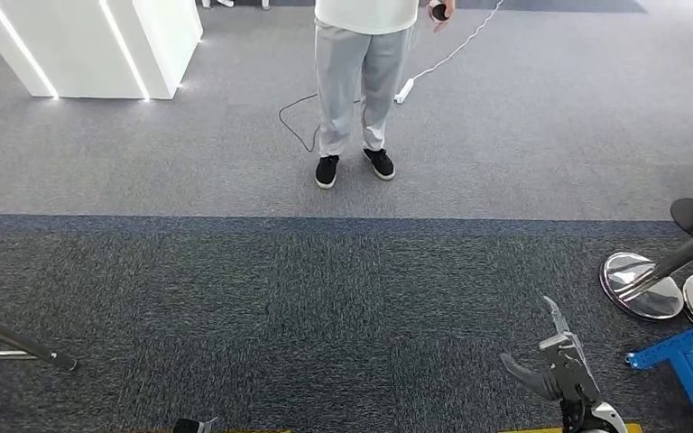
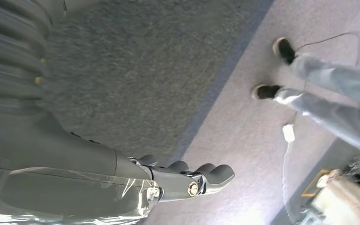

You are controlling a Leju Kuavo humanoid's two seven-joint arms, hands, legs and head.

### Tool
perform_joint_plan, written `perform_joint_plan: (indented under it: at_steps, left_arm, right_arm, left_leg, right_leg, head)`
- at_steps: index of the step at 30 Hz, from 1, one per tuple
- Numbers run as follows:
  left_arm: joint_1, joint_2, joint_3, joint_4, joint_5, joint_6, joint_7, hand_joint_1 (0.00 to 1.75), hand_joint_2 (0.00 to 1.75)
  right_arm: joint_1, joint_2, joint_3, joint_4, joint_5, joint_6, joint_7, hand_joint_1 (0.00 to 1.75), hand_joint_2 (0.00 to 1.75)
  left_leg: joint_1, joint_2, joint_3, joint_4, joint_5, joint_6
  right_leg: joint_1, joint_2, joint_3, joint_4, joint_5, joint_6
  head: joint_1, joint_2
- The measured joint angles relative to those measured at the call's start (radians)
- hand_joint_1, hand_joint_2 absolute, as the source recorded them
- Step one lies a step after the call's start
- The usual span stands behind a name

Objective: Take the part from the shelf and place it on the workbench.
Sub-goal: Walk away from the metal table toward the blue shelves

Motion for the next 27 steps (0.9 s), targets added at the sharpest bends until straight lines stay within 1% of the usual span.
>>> perform_joint_plan:
  at_steps: [1, 2, 3, 4, 5, 6, 7, 8, 9, 10, 11, 12, 13, 14, 15, 16, 17, 18, 19, 20, 21, 22, 23, 24, 25, 26, 27]
  left_arm:
    - [-0.001, 0.000, 0.000, 0.000, -0.002, -0.001, 0.002, 0.00, 0.00]
    - [0.000, 0.000, 0.000, 0.000, -0.005, -0.002, 0.004, 0.00, 0.00]
    - [0.002, 0.000, 0.000, 0.001, -0.007, -0.004, 0.006, 0.00, 0.00]
    - [0.004, 0.000, 0.000, 0.002, -0.009, -0.004, 0.008, 0.00, 0.00]
    - [0.004, 0.000, 0.000, 0.002, -0.011, -0.005, 0.010, 0.00, 0.00]
    - [0.004, 0.000, 0.000, 0.002, -0.013, -0.006, 0.013, 0.00, 0.00]
    - [0.003, 0.000, 0.000, 0.002, -0.014, -0.008, 0.015, 0.00, 0.00]
    - [0.002, 0.000, 0.000, 0.002, -0.016, -0.010, 0.017, 0.00, 0.00]
    - [0.001, -0.001, 0.000, 0.002, -0.017, -0.012, 0.019, 0.00, 0.00]
    - [0.000, -0.002, -0.001, 0.002, -0.018, -0.015, 0.022, 0.00, 0.00]
    - [-0.002, -0.003, -0.001, 0.002, -0.019, -0.018, 0.026, 0.00, 0.00]
    - [-0.004, -0.005, -0.001, 0.002, -0.019, -0.021, 0.030, 0.00, 0.00]
    - [-0.007, -0.006, -0.001, 0.002, -0.019, -0.025, 0.036, 0.00, 0.00]
    - [-0.010, -0.007, -0.002, 0.002, -0.018, -0.029, 0.043, 0.00, 0.00]
    - [-0.011, -0.008, -0.002, 0.002, -0.018, -0.033, 0.051, 0.00, 0.00]
    - [-0.011, -0.008, -0.002, 0.002, -0.016, -0.037, 0.060, 0.00, 0.00]
    - [-0.009, -0.007, -0.002, 0.003, -0.013, -0.042, 0.070, 0.00, 0.00]
    - [-0.006, -0.007, -0.002, 0.003, -0.011, -0.048, 0.079, 0.00, 0.00]
    - [-0.003, -0.007, -0.002, 0.003, -0.009, -0.055, 0.086, 0.00, 0.00]
    - [-0.002, -0.006, -0.002, 0.003, -0.008, -0.061, 0.089, 0.00, 0.00]
    - [-0.001, -0.006, -0.002, 0.003, -0.007, -0.065, 0.090, 0.00, 0.00]
    - [-0.001, -0.006, -0.002, 0.003, -0.007, -0.067, 0.090, 0.00, 0.00]
    - [-0.001, -0.006, -0.002, 0.003, -0.006, -0.068, 0.089, 0.00, 0.00]
    - [-0.001, -0.005, -0.001, 0.003, -0.004, -0.068, 0.089, 0.00, 0.00]
    - [-0.001, -0.003, -0.001, 0.003, -0.002, -0.068, 0.088, 0.00, 0.00]
    - [0.000, -0.002, -0.001, 0.003, 0.000, -0.067, 0.088, 0.00, 0.00]
    - [0.000, -0.001, -0.001, 0.003, 0.002, -0.067, 0.088, 0.00, 0.00]
  right_arm:
    - [0.002, -0.002, -0.002, 0.000, 0.000, 0.000, 0.000, 0.00, 1.75]
    - [0.004, -0.002, -0.003, -0.001, 0.000, -0.001, 0.000, 0.00, 1.75]
    - [0.007, -0.003, -0.004, -0.002, 0.000, -0.001, 0.000, 0.00, 1.75]
    - [0.012, -0.003, -0.005, -0.003, 0.000, -0.001, 0.000, 0.00, 1.75]
    - [0.019, -0.002, -0.006, -0.005, 0.000, -0.001, 0.000, 0.00, 1.75]
    - [0.026, -0.002, -0.008, -0.008, 0.000, -0.001, 0.001, 0.00, 1.75]
    - [0.031, -0.002, -0.010, -0.012, 0.000, -0.001, 0.002, 0.00, 1.75]
    - [0.034, -0.002, -0.013, -0.017, 0.001, -0.001, 0.003, 0.00, 1.75]
    - [0.034, -0.002, -0.016, -0.024, 0.003, 0.000, 0.004, 0.00, 1.75]
    - [0.033, -0.002, -0.018, -0.030, 0.005, 0.001, 0.006, 0.00, 1.75]
    - [0.034, -0.002, -0.022, -0.036, 0.008, 0.002, 0.006, 0.00, 1.75]
    - [0.035, -0.002, -0.026, -0.040, 0.010, 0.004, 0.008, 0.00, 1.75]
    - [0.038, -0.002, -0.031, -0.043, 0.013, 0.005, 0.009, 0.00, 1.75]
    - [0.041, -0.002, -0.035, -0.045, 0.016, 0.007, 0.010, 0.00, 1.75]
    - [0.041, -0.002, -0.038, -0.046, 0.018, 0.009, 0.012, 0.00, 1.75]
    - [0.040, 0.000, -0.039, -0.048, 0.021, 0.012, 0.013, 0.00, 1.75]
    - [0.038, 0.003, -0.039, -0.049, 0.024, 0.015, 0.014, 0.00, 1.75]
    - [0.035, 0.006, -0.038, -0.049, 0.027, 0.018, 0.015, 0.00, 1.75]
    - [0.033, 0.010, -0.038, -0.049, 0.031, 0.020, 0.015, 0.00, 1.75]
    - [0.033, 0.013, -0.038, -0.048, 0.034, 0.022, 0.015, 0.00, 1.75]
    - [0.033, 0.015, -0.038, -0.047, 0.036, 0.022, 0.015, 0.00, 1.75]
    - [0.033, 0.016, -0.038, -0.046, 0.039, 0.023, 0.015, 0.00, 1.75]
    - [0.032, 0.017, -0.038, -0.046, 0.040, 0.023, 0.015, 0.00, 1.75]
    - [0.031, 0.020, -0.038, -0.045, 0.043, 0.023, 0.015, 0.00, 1.75]
    - [0.029, 0.022, -0.038, -0.044, 0.045, 0.023, 0.015, 0.00, 1.75]
    - [0.025, 0.024, -0.038, -0.043, 0.047, 0.023, 0.014, 0.00, 1.75]
    - [0.021, 0.027, -0.037, -0.041, 0.049, 0.024, 0.014, 0.00, 1.75]
  left_leg:
    - [0.001, 0.015, -0.011, -0.002, 0.011, 0.006]
    - [-0.001, 0.029, -0.023, -0.003, 0.020, 0.009]
    - [-0.003, 0.044, -0.035, -0.002, 0.028, 0.010]
    - [-0.004, 0.060, -0.048, -0.002, 0.036, 0.009]
    - [-0.004, 0.076, -0.062, -0.001, 0.044, 0.008]
    - [-0.004, 0.091, -0.076, 0.001, 0.051, 0.007]
    - [-0.005, 0.106, -0.088, 0.003, 0.058, 0.004]
    - [-0.005, 0.120, -0.098, 0.006, 0.064, 0.002]
    - [-0.006, 0.133, -0.105, 0.009, 0.069, -0.002]
    - [-0.007, 0.147, -0.107, 0.010, 0.074, -0.007]
    - [-0.008, 0.161, -0.106, 0.010, 0.078, -0.012]
    - [-0.007, 0.174, -0.104, 0.008, 0.082, -0.018]
    - [-0.005, 0.185, -0.101, 0.005, 0.087, -0.025]
    - [-0.004, 0.173, -0.101, 0.006, 0.086, -0.032]
    - [-0.002, 0.142, -0.106, 0.018, 0.072, -0.041]
    - [0.001, 0.101, -0.116, 0.049, 0.044, -0.048]
    - [0.003, 0.058, -0.135, 0.103, 0.003, -0.053]
    - [0.004, 0.033, -0.158, 0.170, -0.040, -0.056]
    - [0.004, 0.023, -0.178, 0.233, -0.071, -0.057]
    - [0.004, 0.020, -0.187, 0.273, -0.083, -0.056]
    - [0.004, 0.019, -0.178, 0.274, -0.075, -0.054]
    - [0.004, 0.015, -0.150, 0.236, -0.053, -0.049]
    - [0.003, 0.003, -0.106, 0.167, -0.023, -0.042]
    - [0.003, -0.022, -0.063, 0.093, -0.005, -0.034]
    - [0.002, -0.046, -0.030, 0.037, 0.010, -0.029]
    - [0.000, -0.064, -0.011, 0.001, 0.016, -0.025]
    - [-0.003, -0.071, -0.006, -0.012, 0.015, -0.023]
  right_leg:
    - [0.000, -0.031, -0.017, 0.042, -0.044, 0.002]
    - [0.001, -0.061, -0.036, 0.101, -0.098, 0.004]
    - [-0.001, -0.079, -0.051, 0.168, -0.144, 0.008]
    - [-0.001, -0.087, -0.058, 0.224, -0.169, 0.012]
    - [-0.001, -0.092, -0.051, 0.255, -0.173, 0.014]
    - [-0.001, -0.096, -0.027, 0.255, -0.159, 0.015]
    - [-0.001, -0.104, 0.014, 0.217, -0.138, 0.015]
    - [0.001, -0.126, 0.073, 0.151, -0.124, 0.014]
    - [0.006, -0.153, 0.132, 0.072, -0.125, 0.009]
    - [0.012, -0.175, 0.177, 0.011, -0.129, 0.001]
    - [0.017, -0.187, 0.204, -0.031, -0.139, -0.009]
    - [0.022, -0.184, 0.209, -0.048, -0.143, -0.021]
    - [0.021, -0.170, 0.205, -0.050, -0.136, -0.033]
    - [0.019, -0.158, 0.202, -0.056, -0.129, -0.041]
    - [0.015, -0.145, 0.196, -0.060, -0.119, -0.049]
    - [0.012, -0.131, 0.190, -0.064, -0.107, -0.055]
    - [0.011, -0.116, 0.181, -0.064, -0.097, -0.059]
    - [0.012, -0.100, 0.171, -0.063, -0.088, -0.062]
    - [0.013, -0.084, 0.160, -0.061, -0.080, -0.064]
    - [0.015, -0.068, 0.150, -0.058, -0.073, -0.064]
    - [0.016, -0.052, 0.141, -0.055, -0.068, -0.063]
    - [0.018, -0.037, 0.132, -0.051, -0.063, -0.062]
    - [0.019, -0.023, 0.126, -0.048, -0.060, -0.061]
    - [0.019, -0.011, 0.120, -0.044, -0.056, -0.059]
    - [0.017, 0.001, 0.115, -0.042, -0.053, -0.056]
    - [0.014, 0.011, 0.110, -0.039, -0.049, -0.051]
    - [0.010, 0.022, 0.106, -0.039, -0.045, -0.045]
  head:
    - [0.000, 0.000]
    - [0.000, 0.000]
    - [0.000, 0.000]
    - [0.000, 0.000]
    - [0.000, 0.000]
    - [0.000, 0.000]
    - [0.000, 0.000]
    - [0.000, 0.000]
    - [0.000, 0.000]
    - [-0.001, 0.000]
    - [-0.001, 0.000]
    - [-0.002, 0.000]
    - [-0.002, 0.000]
    - [-0.002, 0.000]
    - [-0.002, 0.000]
    - [-0.002, 0.000]
    - [-0.002, 0.000]
    - [-0.002, 0.000]
    - [-0.002, 0.000]
    - [-0.002, 0.000]
    - [-0.002, 0.000]
    - [-0.002, 0.000]
    - [-0.002, 0.000]
    - [-0.002, 0.000]
    - [-0.002, 0.000]
    - [-0.002, 0.000]
    - [-0.002, 0.000]
